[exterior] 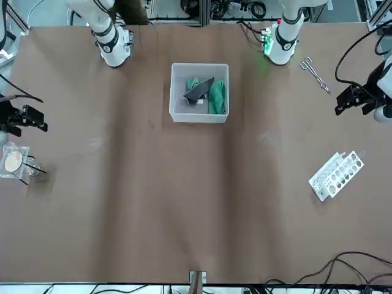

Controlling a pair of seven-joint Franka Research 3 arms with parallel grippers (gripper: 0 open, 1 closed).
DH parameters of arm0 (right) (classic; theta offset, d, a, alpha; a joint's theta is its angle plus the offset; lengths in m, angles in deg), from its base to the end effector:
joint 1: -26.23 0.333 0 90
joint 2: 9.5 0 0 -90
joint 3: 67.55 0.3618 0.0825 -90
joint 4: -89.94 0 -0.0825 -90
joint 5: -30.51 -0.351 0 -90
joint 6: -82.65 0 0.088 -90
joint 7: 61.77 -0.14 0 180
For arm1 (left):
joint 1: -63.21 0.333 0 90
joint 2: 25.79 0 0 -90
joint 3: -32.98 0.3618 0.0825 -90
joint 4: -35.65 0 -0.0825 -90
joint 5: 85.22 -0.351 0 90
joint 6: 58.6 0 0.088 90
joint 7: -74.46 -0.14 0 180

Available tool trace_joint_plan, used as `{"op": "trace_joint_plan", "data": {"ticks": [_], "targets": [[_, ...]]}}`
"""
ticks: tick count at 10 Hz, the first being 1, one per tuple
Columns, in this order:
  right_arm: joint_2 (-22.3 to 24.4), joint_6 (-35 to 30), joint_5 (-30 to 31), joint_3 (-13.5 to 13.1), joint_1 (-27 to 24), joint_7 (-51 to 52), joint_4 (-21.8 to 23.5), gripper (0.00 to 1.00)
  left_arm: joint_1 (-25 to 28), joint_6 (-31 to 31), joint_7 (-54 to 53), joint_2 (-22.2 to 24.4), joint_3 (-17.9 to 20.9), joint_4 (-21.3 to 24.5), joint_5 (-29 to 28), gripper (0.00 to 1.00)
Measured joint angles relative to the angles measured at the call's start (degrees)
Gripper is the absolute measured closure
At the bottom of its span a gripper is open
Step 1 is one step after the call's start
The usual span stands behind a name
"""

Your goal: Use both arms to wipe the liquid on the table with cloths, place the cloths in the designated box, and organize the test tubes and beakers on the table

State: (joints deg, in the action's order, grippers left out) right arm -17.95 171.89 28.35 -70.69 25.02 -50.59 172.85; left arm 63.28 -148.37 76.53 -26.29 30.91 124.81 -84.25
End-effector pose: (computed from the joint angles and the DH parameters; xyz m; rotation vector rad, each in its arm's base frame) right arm 0.5693 -0.0354 0.6099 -3.1013 -0.1855 0.0504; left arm 0.5240 -0.0206 0.6388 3.1243 0.0018 0.0020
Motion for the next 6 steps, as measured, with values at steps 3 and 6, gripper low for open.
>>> {"op": "trace_joint_plan", "data": {"ticks": [3,6], "targets": [[-0.27,0.68,0.17,0.03,-0.23,-0.26,-0.19,0.00,0.00,0.00,0.00,-0.02,0.00,0.04,0.00,0.03],[-1.13,1.80,0.32,0.03,-0.75,-0.28,-0.70,0.00,0.00,0.00,0.00,-0.04,0.00,0.06,0.00,0.03]]}}
